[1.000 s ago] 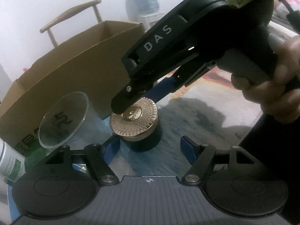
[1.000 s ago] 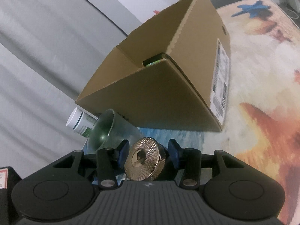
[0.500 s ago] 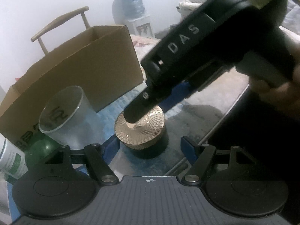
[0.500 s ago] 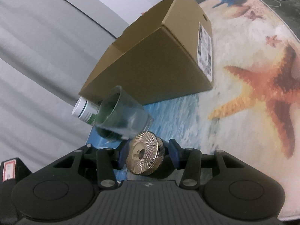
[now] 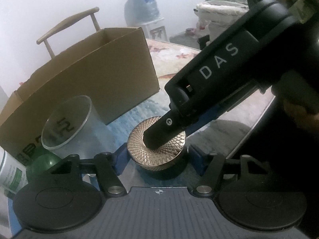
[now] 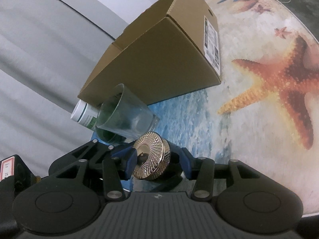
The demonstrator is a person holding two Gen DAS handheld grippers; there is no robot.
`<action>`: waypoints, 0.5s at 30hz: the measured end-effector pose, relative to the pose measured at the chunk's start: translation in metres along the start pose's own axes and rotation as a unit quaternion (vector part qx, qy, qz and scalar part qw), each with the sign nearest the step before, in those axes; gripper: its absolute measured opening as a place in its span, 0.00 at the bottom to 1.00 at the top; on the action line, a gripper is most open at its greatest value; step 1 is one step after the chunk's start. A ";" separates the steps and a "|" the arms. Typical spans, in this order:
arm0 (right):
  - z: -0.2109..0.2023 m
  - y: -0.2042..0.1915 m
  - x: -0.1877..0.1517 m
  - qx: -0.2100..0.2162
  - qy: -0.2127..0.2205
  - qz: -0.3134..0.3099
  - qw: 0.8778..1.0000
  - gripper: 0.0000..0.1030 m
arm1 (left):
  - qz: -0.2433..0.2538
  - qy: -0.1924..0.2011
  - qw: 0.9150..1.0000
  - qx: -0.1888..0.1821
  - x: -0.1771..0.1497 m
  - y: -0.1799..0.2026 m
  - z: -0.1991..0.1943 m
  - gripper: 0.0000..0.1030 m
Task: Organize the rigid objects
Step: 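Close the right gripper on the gold-lidded jar and lift it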
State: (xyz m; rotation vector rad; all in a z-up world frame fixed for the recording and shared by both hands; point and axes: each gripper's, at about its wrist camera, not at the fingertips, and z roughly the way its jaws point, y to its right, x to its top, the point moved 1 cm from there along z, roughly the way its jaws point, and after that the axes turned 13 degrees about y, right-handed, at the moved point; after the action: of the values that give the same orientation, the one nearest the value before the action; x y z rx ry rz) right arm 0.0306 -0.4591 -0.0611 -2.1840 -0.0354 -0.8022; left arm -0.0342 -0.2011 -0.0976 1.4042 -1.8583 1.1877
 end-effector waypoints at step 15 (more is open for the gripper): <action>-0.018 -0.024 -0.005 -0.022 0.010 -0.005 1.000 0.50 | -0.021 0.026 0.999 -0.009 0.019 -0.004 -0.025 0.55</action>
State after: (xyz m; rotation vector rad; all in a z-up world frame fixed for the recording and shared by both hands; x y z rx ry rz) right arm 0.0105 -0.4543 -0.0394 -2.2176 -0.0179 -0.8377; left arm -0.0394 -0.1888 -0.0691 1.3839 -1.7914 1.1730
